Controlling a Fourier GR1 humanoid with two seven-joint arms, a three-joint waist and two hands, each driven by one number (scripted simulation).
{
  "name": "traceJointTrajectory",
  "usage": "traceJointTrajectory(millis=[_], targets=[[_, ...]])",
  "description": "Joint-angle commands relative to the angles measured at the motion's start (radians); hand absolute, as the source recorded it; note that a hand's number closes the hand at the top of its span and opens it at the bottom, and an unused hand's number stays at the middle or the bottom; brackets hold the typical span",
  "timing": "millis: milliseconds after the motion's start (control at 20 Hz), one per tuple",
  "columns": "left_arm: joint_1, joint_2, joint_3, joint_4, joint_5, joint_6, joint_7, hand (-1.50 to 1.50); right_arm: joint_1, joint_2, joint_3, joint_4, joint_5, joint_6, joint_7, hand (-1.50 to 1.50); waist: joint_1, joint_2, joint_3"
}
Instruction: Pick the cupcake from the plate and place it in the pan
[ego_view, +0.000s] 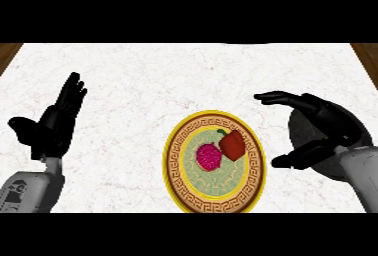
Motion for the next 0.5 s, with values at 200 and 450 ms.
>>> traceJointTrajectory(millis=[200,450], targets=[[0.021,-0.02,0.004,-0.008,0.0,-0.002,-0.015,0.0,-0.203,-0.241,0.006,-0.042,0.123,0.192,0.041,-1.5,0.001,-0.01,-0.003],[-0.006,-0.018,0.009,-0.034,-0.002,-0.015,0.04,0.0,-0.415,-0.152,-0.006,0.008,0.067,0.281,0.271,-1.5,0.004,-0.008,-0.003]])
